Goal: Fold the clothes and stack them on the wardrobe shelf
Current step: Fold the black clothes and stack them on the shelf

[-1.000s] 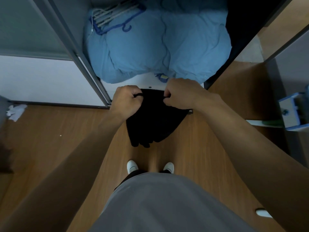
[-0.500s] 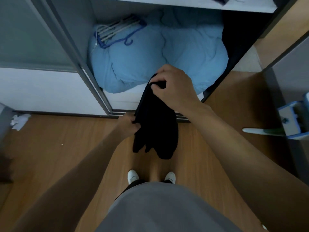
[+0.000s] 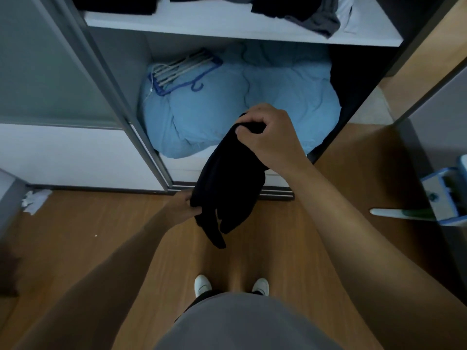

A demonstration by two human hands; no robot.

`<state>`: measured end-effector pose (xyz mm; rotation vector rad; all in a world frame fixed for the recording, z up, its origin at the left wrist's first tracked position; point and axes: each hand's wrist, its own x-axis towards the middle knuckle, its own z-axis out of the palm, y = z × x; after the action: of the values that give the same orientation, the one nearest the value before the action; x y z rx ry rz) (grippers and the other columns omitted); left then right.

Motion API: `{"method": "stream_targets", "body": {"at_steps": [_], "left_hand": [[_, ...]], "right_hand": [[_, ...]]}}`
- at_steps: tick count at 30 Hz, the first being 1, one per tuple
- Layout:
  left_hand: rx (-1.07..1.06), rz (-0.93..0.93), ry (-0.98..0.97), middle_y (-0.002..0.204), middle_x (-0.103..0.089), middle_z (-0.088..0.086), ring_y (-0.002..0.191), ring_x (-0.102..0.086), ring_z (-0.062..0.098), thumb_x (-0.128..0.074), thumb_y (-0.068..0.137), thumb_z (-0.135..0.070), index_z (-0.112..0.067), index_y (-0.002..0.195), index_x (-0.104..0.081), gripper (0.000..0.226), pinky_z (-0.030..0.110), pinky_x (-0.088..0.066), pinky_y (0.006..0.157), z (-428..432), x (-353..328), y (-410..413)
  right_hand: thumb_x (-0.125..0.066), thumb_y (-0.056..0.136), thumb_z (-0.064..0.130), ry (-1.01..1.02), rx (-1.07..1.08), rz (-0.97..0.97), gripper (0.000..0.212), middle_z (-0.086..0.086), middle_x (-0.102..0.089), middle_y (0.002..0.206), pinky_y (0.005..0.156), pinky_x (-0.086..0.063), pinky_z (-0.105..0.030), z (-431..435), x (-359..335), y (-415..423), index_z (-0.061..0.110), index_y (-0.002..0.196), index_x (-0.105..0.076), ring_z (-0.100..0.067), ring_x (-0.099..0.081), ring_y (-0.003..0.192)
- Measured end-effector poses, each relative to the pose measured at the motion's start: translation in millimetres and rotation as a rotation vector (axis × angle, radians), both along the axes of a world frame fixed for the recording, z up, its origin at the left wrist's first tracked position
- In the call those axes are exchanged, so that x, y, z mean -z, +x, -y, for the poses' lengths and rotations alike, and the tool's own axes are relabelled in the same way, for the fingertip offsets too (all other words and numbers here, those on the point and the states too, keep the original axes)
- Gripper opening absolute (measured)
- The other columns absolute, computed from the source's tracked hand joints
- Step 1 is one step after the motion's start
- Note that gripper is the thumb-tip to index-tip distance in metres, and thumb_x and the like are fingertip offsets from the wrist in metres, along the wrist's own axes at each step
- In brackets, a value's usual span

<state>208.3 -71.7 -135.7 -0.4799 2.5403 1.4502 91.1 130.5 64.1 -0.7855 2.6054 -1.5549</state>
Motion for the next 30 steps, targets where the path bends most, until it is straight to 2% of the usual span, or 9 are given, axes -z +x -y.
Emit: {"method": "stream_targets", "body": {"at_steps": [2, 5, 10, 12, 15, 19, 22, 25, 30], "left_hand": [[-0.007, -0.018, 0.021, 0.070, -0.069, -0.026, 0.070, -0.062, -0.015, -0.075, 0.085, -0.006, -0.033, 0.082, -0.069, 0.028, 0.006, -0.044, 0.060, 6.5, -3.3, 2.1], [-0.044, -0.027, 0.055, 0.073, -0.072, -0.024, 0.069, -0.067, -0.007, -0.078, 0.085, -0.014, -0.031, 0.076, -0.076, 0.020, 0.009, -0.046, 0.060, 14.7, -5.1, 6.0], [-0.108, -0.178, 0.053, 0.078, -0.071, -0.010, 0.074, -0.067, 0.002, -0.075, 0.084, -0.001, -0.002, 0.069, -0.075, 0.015, 0.016, -0.050, 0.067, 22.9, -10.9, 7.3], [-0.141, -0.189, 0.097, 0.075, -0.068, -0.014, 0.074, -0.065, 0.000, -0.073, 0.086, 0.000, -0.003, 0.070, -0.075, 0.017, 0.012, -0.048, 0.066, 25.2, -16.1, 7.2], [-0.198, -0.153, 0.068, 0.072, -0.065, -0.013, 0.068, -0.064, 0.002, -0.073, 0.087, -0.007, -0.008, 0.066, -0.072, 0.022, 0.010, -0.045, 0.061, 35.8, -18.9, 11.4], [-0.129, 0.006, -0.112, 0.071, -0.063, 0.002, 0.059, -0.055, 0.006, -0.082, 0.080, -0.015, -0.007, 0.060, -0.065, 0.027, 0.018, -0.041, 0.057, 50.6, -16.9, 23.6], [-0.090, 0.070, -0.067, 0.063, -0.064, -0.013, 0.059, -0.058, -0.003, -0.080, 0.077, 0.002, -0.021, 0.057, -0.064, 0.034, 0.013, -0.043, 0.060, 55.4, -18.6, 31.8], [-0.252, 0.083, -0.023, 0.058, -0.059, -0.011, 0.060, -0.056, 0.006, -0.067, 0.079, 0.014, -0.011, 0.062, -0.060, 0.030, 0.017, -0.043, 0.059, 64.6, -21.9, 35.8], [-0.523, -0.040, 0.128, 0.049, -0.051, -0.004, 0.048, -0.048, 0.010, -0.042, 0.079, 0.022, -0.011, 0.062, -0.049, 0.037, 0.015, -0.037, 0.042, 66.2, -38.2, 26.9]], "right_hand": [[-0.070, 0.082, 0.010, -0.005, 0.040, -0.002, 0.011, 0.005, -0.067, 0.092, 0.089, -0.050, -0.022, -1.2, 0.6, -5.7, 0.011, 0.089, -0.078, -0.008, -0.064, 0.091], [-0.071, 0.082, 0.013, -0.009, 0.107, 0.001, 0.010, 0.007, -0.067, 0.090, 0.089, -0.052, -0.026, -2.5, 3.1, -12.1, 0.012, 0.090, -0.077, -0.008, -0.063, 0.091], [-0.070, 0.082, 0.018, -0.008, 0.146, -0.001, 0.011, 0.013, -0.064, 0.090, 0.087, -0.052, -0.024, 5.5, 7.3, -17.3, 0.016, 0.092, -0.076, -0.004, -0.062, 0.090], [-0.068, 0.082, 0.020, 0.023, 0.139, -0.023, 0.012, 0.014, -0.063, 0.089, 0.085, -0.052, -0.023, 7.5, 8.0, -20.1, 0.017, 0.091, -0.076, -0.004, -0.061, 0.089], [-0.066, 0.081, 0.020, 0.064, 0.144, -0.050, 0.015, 0.007, -0.065, 0.094, 0.088, -0.052, -0.029, 2.6, 9.0, -27.6, 0.016, 0.092, -0.076, -0.006, -0.060, 0.091], [-0.065, 0.078, 0.019, 0.108, 0.132, -0.005, 0.015, 0.005, -0.068, 0.092, 0.087, -0.053, -0.036, 1.3, 16.0, -29.2, 0.016, 0.088, -0.076, -0.010, -0.063, 0.089], [-0.064, 0.079, 0.012, 0.070, 0.037, 0.076, 0.014, 0.008, -0.070, 0.084, 0.079, -0.055, -0.028, 5.7, 22.9, -22.7, 0.014, 0.084, -0.077, -0.006, -0.065, 0.081], [-0.060, 0.082, 0.002, 0.030, -0.135, 0.153, 0.022, 0.010, -0.073, 0.081, 0.068, -0.049, -0.013, -3.0, 26.2, -23.2, 0.012, 0.084, -0.078, 0.002, -0.064, 0.070], [-0.051, 0.081, -0.005, 0.137, -0.294, 0.156, 0.035, 0.011, -0.073, 0.096, 0.087, -0.044, -0.006, -16.9, 26.3, -31.9, 0.014, 0.096, -0.077, 0.005, -0.065, 0.091]]}}
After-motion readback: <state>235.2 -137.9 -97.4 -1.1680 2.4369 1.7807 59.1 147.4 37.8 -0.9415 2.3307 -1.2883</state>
